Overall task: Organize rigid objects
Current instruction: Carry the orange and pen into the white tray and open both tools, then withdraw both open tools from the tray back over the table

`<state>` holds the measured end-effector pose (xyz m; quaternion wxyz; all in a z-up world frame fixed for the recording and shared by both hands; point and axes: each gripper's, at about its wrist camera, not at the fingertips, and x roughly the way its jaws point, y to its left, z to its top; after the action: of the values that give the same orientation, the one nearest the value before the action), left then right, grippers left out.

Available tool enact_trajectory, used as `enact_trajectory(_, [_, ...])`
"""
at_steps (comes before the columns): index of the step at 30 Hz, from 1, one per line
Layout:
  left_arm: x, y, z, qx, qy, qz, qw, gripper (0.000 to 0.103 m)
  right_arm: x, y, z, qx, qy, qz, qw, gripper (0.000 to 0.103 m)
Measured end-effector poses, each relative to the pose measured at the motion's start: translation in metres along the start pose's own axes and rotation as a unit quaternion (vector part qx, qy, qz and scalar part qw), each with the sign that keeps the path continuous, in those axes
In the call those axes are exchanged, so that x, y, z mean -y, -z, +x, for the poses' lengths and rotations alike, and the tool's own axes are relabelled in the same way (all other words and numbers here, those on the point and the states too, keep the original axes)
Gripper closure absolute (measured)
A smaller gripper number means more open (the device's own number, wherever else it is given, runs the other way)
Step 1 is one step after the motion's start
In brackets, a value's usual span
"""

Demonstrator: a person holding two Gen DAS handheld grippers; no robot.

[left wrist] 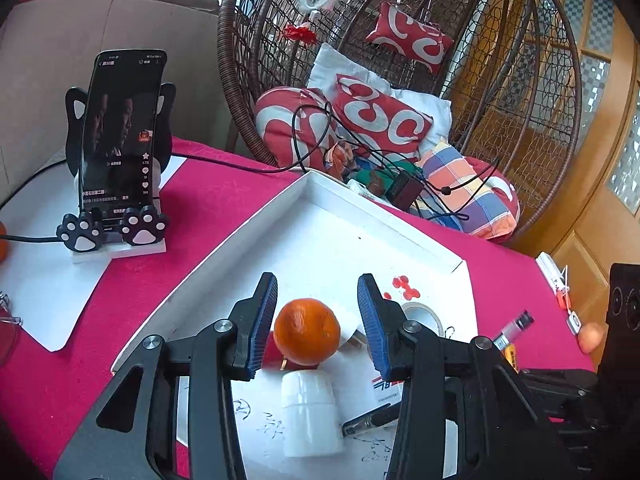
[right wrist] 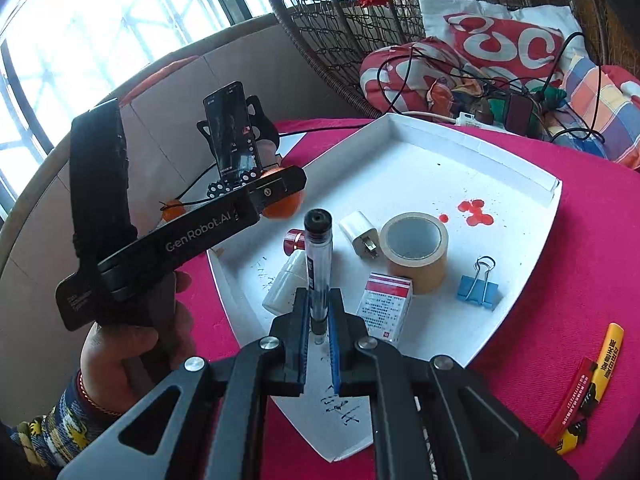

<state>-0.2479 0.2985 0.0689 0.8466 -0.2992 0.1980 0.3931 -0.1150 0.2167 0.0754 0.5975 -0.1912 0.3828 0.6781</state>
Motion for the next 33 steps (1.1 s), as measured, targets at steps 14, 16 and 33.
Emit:
enact_trajectory(14, [0.015, 0.008, -0.019, 0.042, -0.067, 0.021, 0.9966, 0.000, 0.005, 0.005, -0.024, 0.091, 0.092, -0.003, 0.992, 0.008])
enact_trajectory(16, [0.018, 0.011, -0.023, 0.040, -0.050, 0.016, 0.9978, 0.000, 0.008, 0.008, -0.038, 0.112, 0.097, -0.001, 0.989, 0.004])
enact_trajectory(33, [0.112, 0.118, -0.056, -0.156, 0.328, 0.132, 0.9222, 0.000, 0.124, 0.095, -0.118, 0.120, 0.213, 0.135, 0.960, 0.000])
